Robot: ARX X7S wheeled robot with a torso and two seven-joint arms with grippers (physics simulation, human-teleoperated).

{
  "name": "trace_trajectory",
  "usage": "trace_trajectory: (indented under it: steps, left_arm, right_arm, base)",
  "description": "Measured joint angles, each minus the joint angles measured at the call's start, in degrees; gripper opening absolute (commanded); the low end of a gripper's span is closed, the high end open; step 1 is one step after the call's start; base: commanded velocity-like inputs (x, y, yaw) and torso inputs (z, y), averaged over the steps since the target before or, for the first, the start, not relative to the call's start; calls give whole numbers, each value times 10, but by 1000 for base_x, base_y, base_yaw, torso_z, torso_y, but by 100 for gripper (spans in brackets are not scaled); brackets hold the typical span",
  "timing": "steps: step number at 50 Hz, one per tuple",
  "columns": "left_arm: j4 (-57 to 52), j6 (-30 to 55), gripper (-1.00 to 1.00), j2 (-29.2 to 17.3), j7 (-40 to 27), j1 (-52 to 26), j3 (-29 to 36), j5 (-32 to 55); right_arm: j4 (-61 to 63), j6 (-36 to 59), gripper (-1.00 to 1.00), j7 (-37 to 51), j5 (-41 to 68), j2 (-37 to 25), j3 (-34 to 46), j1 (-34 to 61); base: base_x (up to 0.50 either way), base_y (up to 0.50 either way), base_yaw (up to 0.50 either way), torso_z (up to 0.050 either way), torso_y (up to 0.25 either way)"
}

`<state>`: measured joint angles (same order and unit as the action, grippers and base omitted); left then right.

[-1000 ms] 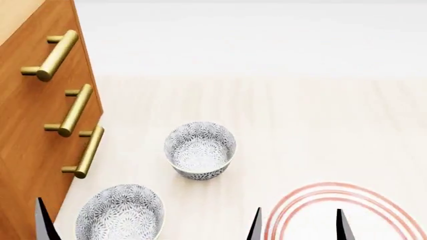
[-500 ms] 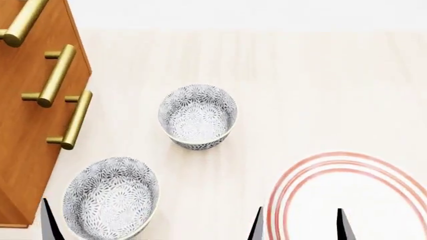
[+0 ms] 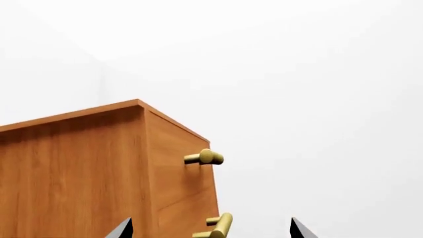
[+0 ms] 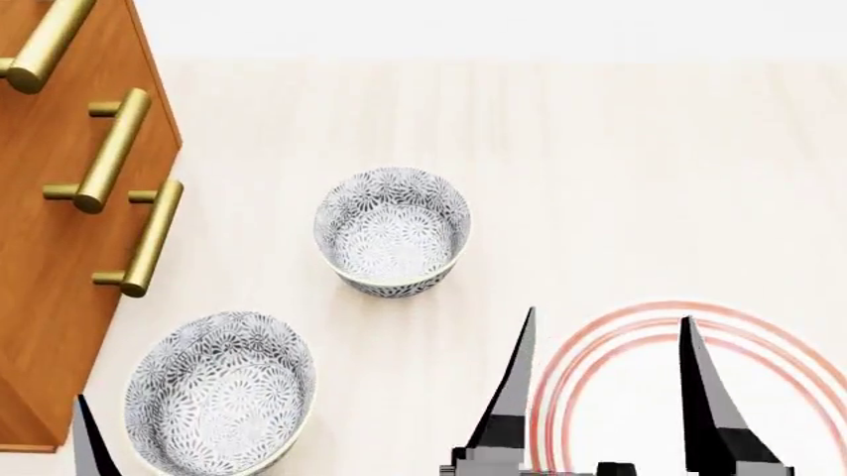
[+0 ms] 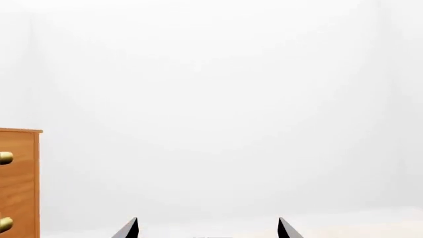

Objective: Pick up the bowl and put it in the front on the plate.

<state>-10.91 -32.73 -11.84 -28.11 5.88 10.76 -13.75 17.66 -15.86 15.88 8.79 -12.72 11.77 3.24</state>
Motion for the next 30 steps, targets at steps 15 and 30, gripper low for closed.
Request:
trace_trajectory:
  steps: [15,30]
  left_arm:
    - [1,5,100,-4,-4,-1,6,4]
    - [4,12,100,-8,-5,-2,12,11]
  right_arm:
    - [33,253,100,-11,79,-25,6,155]
    - [-40,457,100,-35,179,-20,3,319]
  base:
    - [0,0,0,0,0]
    - [0,0,0,0,0]
